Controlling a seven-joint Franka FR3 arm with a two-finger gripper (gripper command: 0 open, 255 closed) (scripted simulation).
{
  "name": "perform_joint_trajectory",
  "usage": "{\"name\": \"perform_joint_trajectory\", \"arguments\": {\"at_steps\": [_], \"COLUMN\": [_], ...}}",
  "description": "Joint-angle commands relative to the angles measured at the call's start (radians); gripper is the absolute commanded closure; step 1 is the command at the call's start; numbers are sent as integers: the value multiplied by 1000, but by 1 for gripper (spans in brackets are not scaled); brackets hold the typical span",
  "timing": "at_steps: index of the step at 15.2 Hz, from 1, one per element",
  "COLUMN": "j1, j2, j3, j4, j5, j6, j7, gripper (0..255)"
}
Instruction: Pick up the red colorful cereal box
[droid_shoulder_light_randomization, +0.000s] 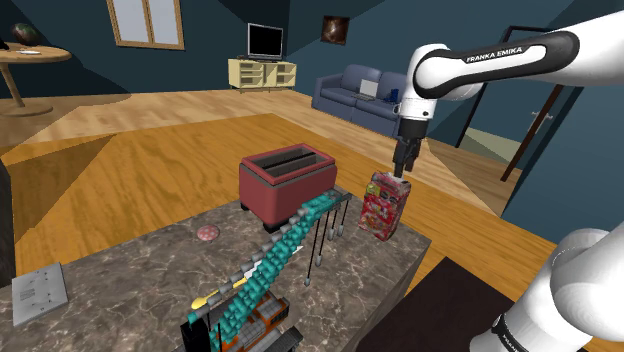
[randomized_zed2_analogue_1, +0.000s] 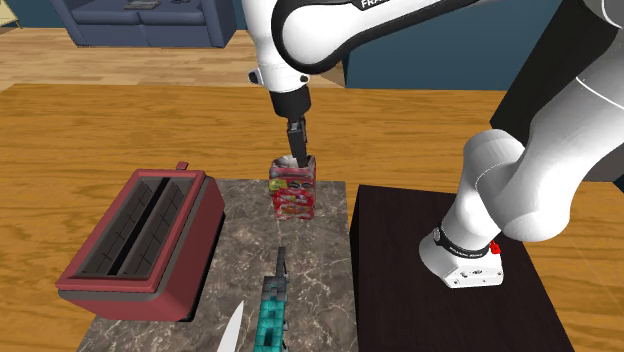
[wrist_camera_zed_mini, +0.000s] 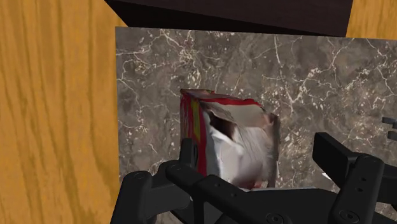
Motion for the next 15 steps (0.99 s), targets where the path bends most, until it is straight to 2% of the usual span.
{"name": "perform_joint_trajectory", "arguments": {"at_steps": [1, 4, 5, 15], "j1": [0, 0, 0, 0], "j2": [9, 14, 14, 11], "j3": [-1, -2, -2, -2], "j4": [-19, -36, -36, -25], "j5": [1, 2, 2, 1], "j6": [28, 50, 49, 36], "j7": [-3, -5, -5, -4], "gripper": [0, 0, 255, 255]}}
